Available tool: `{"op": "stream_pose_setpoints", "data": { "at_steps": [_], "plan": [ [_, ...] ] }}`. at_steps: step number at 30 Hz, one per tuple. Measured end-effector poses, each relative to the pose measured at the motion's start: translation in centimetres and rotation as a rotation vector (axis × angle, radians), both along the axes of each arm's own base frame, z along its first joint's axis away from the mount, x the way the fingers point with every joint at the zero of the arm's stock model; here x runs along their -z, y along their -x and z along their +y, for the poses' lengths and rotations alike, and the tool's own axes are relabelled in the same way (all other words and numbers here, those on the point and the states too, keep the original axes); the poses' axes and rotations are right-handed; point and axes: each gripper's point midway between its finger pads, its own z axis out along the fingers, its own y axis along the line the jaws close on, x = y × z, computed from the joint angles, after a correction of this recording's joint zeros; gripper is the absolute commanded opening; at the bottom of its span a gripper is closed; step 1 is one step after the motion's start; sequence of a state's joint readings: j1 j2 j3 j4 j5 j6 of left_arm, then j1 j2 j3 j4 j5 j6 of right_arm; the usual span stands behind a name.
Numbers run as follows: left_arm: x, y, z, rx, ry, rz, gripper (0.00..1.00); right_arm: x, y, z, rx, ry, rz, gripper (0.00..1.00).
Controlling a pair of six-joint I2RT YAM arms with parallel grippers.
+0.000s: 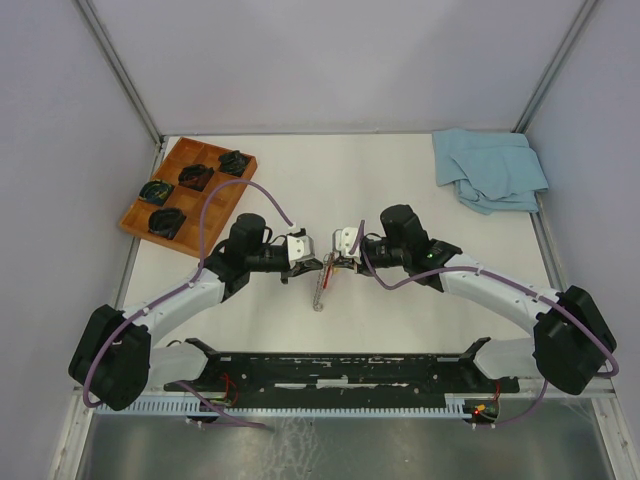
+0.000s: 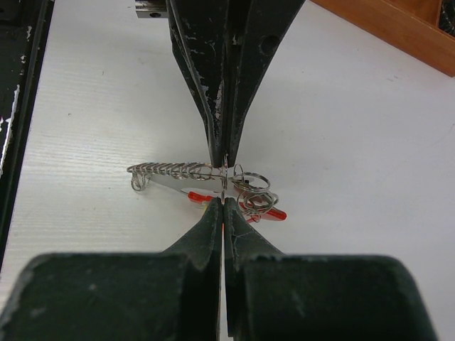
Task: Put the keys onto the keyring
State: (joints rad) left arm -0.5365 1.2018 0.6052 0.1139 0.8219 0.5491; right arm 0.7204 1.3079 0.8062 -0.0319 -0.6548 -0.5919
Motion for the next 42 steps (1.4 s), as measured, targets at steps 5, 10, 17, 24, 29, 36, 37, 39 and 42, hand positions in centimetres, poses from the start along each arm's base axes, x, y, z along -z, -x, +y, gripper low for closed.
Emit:
{"op": "stream_pose_setpoints", "data": {
  "at_steps": [5,10,17,24,29,36,37,39,42],
  "plan": [
    [0.01,0.0,0.0,0.0,0.0,0.0,0.03,0.03,0.02,-0.02,0.0,0.001,0.002,0.01],
    [0.0,0.0,0.0,0.0,0.0,0.0,0.03,-0.02,0.03,0.03,-0.001,-0.001,-0.001,0.01],
    [0.01,0.0,0.0,0.0,0.0,0.0,0.03,-0.24,0.1,0.22,-0.007,-0.005,-0.003,0.01],
    [0.0,0.0,0.0,0.0,0.0,0.0,0.03,-0.39,0.01,0.36,-0.008,-0.012,-0.009,0.01],
    [0.0,0.0,0.0,0.0,0.0,0.0,0.03,-0.42,-0.08,0.36,-0.005,-0.012,-0.013,0.01],
    [0.0,-0.01,0.0,0.0,0.0,0.0,0.03,-0.28,-0.08,0.27,-0.001,-0.005,-0.011,0.01],
    [0.0,-0.01,0.0,0.0,0.0,0.0,0.03,-0.26,-0.1,0.25,0.0,-0.004,-0.011,0.01],
    [0.0,-0.01,0.0,0.0,0.0,0.0,0.03,-0.28,-0.12,0.25,0.001,-0.005,-0.012,0.01],
    [0.0,-0.01,0.0,0.0,0.0,0.0,0.03,-0.3,-0.13,0.25,0.001,-0.005,-0.012,0.01]
  ]
}}
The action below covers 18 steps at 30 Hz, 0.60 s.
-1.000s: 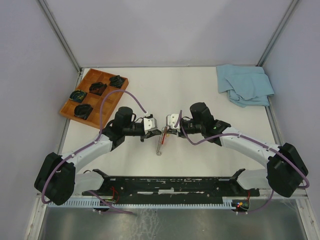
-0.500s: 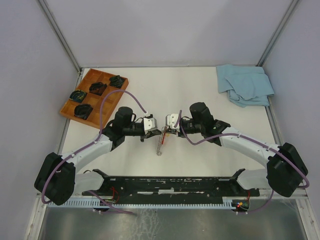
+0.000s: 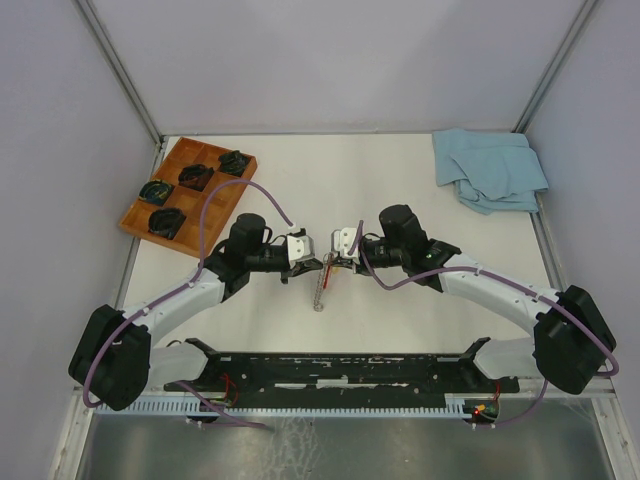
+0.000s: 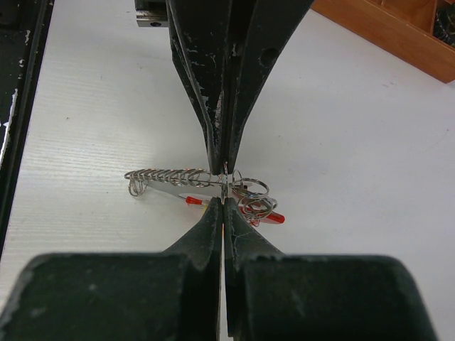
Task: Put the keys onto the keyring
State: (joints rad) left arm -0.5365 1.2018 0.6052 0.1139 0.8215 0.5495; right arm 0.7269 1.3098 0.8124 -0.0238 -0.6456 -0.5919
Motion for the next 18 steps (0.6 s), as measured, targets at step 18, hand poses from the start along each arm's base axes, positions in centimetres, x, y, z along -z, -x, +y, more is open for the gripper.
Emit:
{"op": "stream_pose_setpoints", "data": {
  "at_steps": [18],
  "plan": [
    [0.01,0.0,0.0,0.0,0.0,0.001,0.03,-0.47,-0.12,-0.2,0.013,-0.003,-0.014,0.01]
  ]
}}
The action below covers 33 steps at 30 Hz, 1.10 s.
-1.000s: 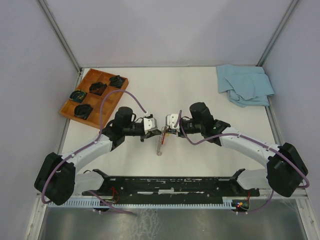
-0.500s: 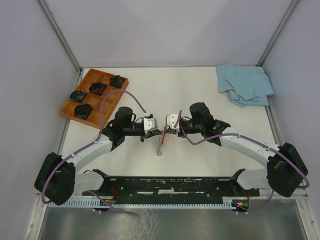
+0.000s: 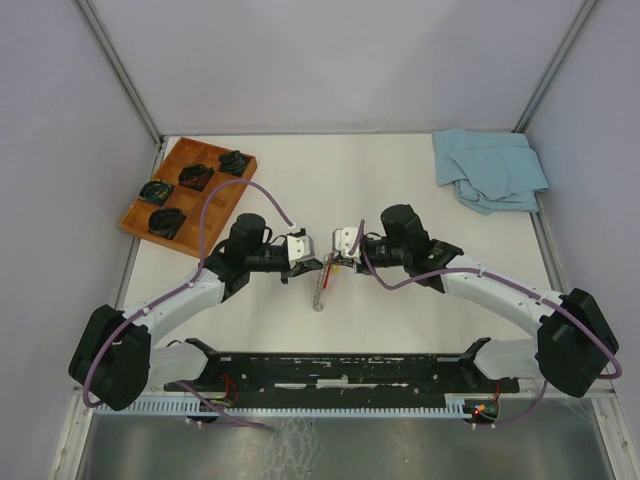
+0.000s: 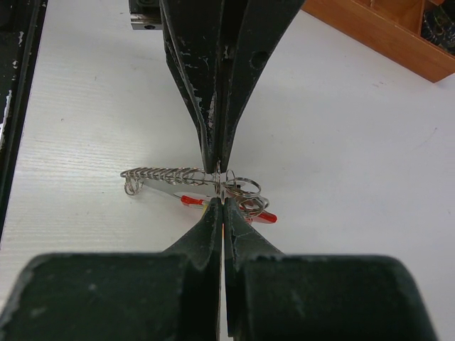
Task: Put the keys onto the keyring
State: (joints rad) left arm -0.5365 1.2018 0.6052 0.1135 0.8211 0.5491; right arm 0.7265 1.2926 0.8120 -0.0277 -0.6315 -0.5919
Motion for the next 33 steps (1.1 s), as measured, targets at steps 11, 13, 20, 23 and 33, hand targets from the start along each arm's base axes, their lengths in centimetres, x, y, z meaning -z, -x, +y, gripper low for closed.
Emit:
{"op": "stream_pose_setpoints", "data": {
  "at_steps": [11,13,20,23,33],
  "plan": [
    [0.0,0.0,0.0,0.0,0.0,0.0,0.03,0.08,0.01,-0.05,0.002,0.004,0.002,0.01],
    [-0.01,0.0,0.0,0.0,0.0,-0.001,0.03,0.08,0.01,-0.05,0.002,0.004,0.002,0.01],
    [-0.01,0.0,0.0,0.0,0.0,0.0,0.03,0.23,0.04,0.0,0.0,0.006,0.005,0.01],
    [0.0,0.0,0.0,0.0,0.0,0.0,0.03,0.51,0.06,0.06,-0.001,0.011,0.011,0.01],
    [0.02,0.01,0.01,0.0,-0.001,0.001,0.03,0.73,0.1,0.13,-0.003,0.015,0.016,0.01]
  ]
}}
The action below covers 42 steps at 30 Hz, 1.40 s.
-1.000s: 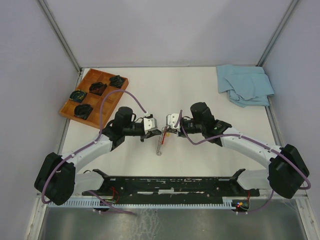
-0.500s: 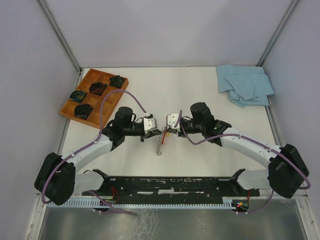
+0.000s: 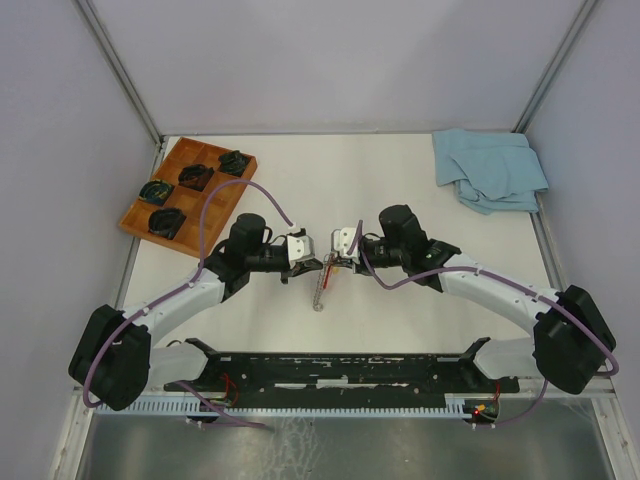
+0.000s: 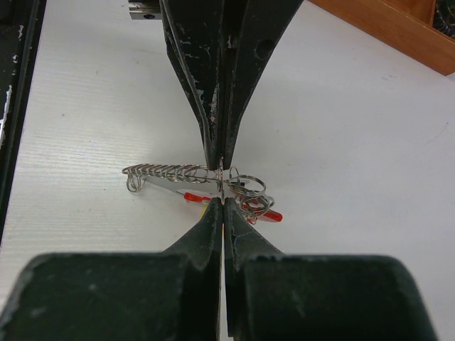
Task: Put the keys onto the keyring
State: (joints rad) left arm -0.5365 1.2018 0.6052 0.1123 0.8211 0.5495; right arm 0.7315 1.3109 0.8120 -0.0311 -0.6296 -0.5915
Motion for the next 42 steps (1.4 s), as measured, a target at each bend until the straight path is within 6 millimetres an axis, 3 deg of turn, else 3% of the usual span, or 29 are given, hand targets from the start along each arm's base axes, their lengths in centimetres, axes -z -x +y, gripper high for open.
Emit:
{"op": "stream_pose_setpoints", "data": {
  "at_steps": [26,42],
  "plan": [
    [0.0,-0.1,0.0,-0.004,0.0,-0.002,0.03,0.0,0.2,0.6,-0.001,-0.01,0.017,0.01],
    [-0.5,-0.3,0.0,-0.01,0.009,-0.023,0.03,-0.9,-0.1,-0.6,0.058,-0.008,-0.028,0.01]
  ]
}}
